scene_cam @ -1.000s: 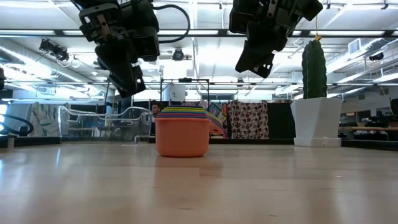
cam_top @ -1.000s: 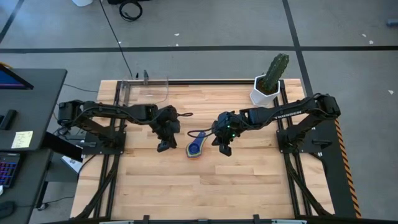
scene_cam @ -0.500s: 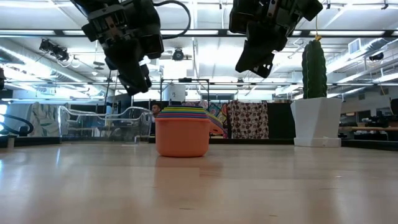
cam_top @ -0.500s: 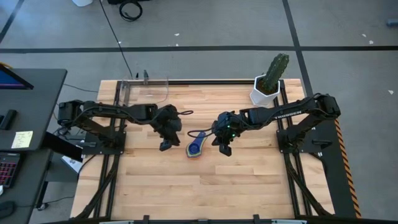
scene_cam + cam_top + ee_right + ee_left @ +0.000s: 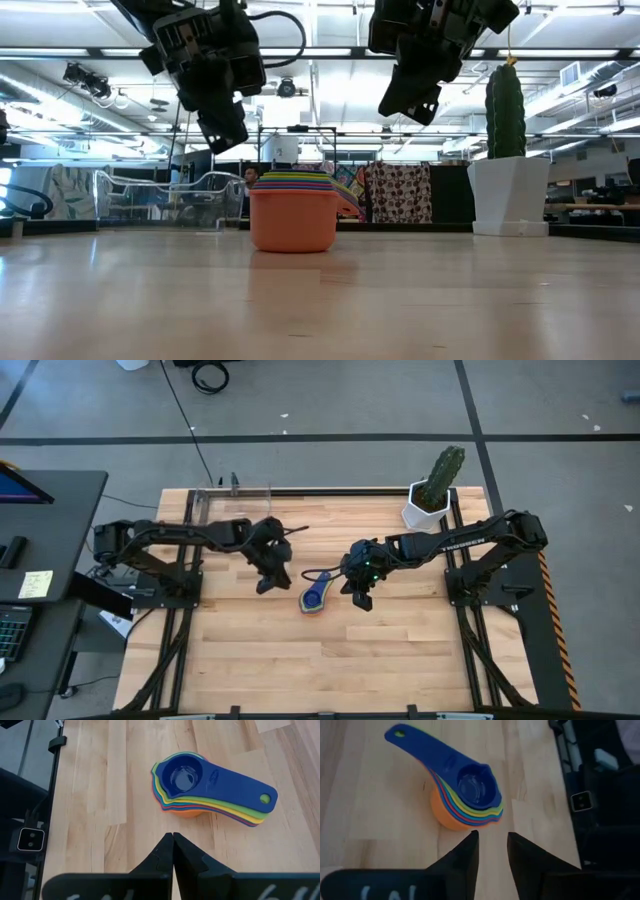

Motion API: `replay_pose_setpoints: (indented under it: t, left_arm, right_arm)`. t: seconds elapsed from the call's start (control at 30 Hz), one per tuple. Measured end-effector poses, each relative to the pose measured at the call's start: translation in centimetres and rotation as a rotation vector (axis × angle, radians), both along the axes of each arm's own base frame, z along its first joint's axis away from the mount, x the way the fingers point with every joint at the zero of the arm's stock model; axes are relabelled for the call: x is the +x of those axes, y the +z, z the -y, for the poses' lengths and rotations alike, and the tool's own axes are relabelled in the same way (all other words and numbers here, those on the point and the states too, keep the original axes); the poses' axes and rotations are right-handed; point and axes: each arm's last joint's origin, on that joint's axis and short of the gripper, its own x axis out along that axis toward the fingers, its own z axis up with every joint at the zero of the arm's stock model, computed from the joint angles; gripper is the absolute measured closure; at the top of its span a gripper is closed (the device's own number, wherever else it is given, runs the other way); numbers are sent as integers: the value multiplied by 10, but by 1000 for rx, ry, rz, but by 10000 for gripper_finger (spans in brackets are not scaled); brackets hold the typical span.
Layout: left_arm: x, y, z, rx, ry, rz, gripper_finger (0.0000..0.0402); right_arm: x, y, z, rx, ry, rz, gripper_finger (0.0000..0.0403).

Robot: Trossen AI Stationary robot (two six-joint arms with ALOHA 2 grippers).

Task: Nest measuring cups in basket
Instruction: Put the stacked nesting measuring cups into the transparent bin

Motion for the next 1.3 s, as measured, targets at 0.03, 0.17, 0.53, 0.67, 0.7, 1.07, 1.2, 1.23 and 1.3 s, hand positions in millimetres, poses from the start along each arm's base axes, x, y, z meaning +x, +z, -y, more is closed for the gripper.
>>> replay_pose_setpoints:
  t: [0.03,0.17,0.53,0.67,0.7,1.07,1.2,1.23,1.3]
  left_arm:
    - [1,-1,-2,-3,3,5,290]
    - [5,-7,-9,-47,-10,20,257]
    - [18,-24,-29,-176,-48,82,155]
    - [19,-29,-32,-208,-40,74,136]
    - [20,-30,-33,-209,-40,74,132]
    - [31,-49,-37,-228,-54,90,108]
    - [33,-58,-37,-249,-40,54,101]
    - [34,-59,-38,-251,-38,54,99]
    - [36,-62,-39,-248,-39,69,96]
  right_arm:
    - [0,0,0,0,0,0,387]
    - [0,0,0,0,0,1,387]
    - [7,7,0,4,0,107,387]
    - [11,12,0,6,0,167,387]
    - [12,13,0,7,0,184,387]
    - [20,25,-1,13,0,338,387]
    - [21,28,-1,14,0,369,387]
    - [22,29,-1,14,0,377,387]
    - [22,30,-1,14,0,386,387]
